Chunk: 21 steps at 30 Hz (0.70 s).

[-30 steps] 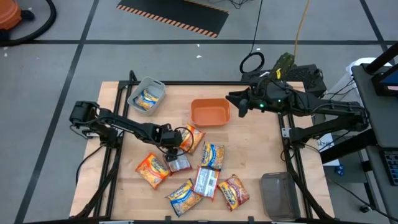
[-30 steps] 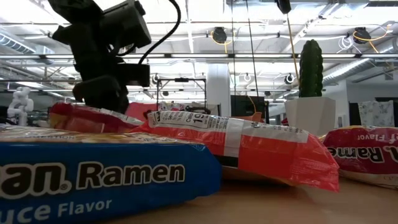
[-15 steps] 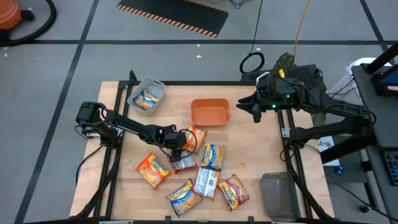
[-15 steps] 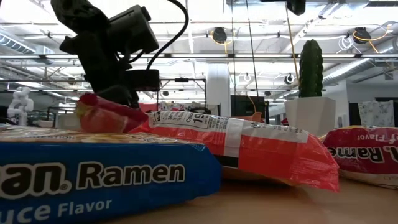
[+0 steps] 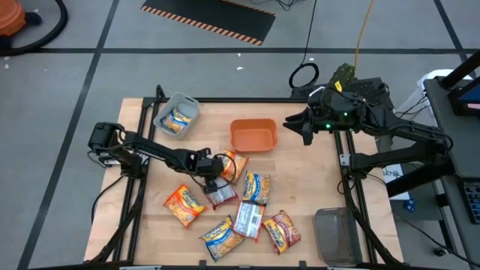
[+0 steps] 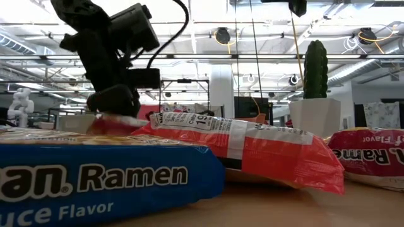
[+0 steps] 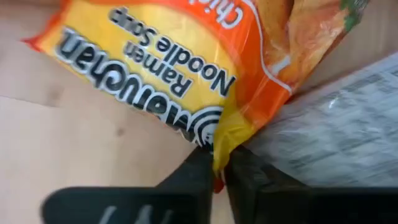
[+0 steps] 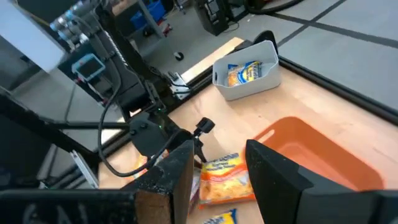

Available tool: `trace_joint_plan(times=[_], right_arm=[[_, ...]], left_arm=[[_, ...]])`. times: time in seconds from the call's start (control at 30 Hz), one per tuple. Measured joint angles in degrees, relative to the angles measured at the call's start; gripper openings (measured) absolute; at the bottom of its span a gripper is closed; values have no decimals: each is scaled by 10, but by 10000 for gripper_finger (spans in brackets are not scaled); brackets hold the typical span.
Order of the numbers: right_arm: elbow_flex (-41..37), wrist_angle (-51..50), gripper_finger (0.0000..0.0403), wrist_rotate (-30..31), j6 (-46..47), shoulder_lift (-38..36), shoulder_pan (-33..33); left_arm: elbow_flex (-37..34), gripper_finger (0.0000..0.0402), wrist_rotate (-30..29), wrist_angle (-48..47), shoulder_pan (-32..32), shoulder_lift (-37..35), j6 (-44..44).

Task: Sort Maruchan noodles
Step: Put the top orange noodle pack into the black bin

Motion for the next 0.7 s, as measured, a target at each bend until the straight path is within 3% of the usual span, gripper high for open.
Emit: trace_joint_plan(times=[0.1, 0.3, 0.47, 0.7], right_arm=[[0, 11, 141, 0, 28, 0, 6], [0, 61, 141, 24, 76, 10, 31], [0, 103, 141, 64, 119, 44, 66], [-1, 157, 144, 60, 232, 130, 100]], left_arm=[[1, 7, -2, -30, 0, -32, 7], [2, 5, -2, -92, -1, -107, 41], [3, 4, 0, -132, -6, -191, 126], [5, 4, -2, -126, -20, -306, 242]])
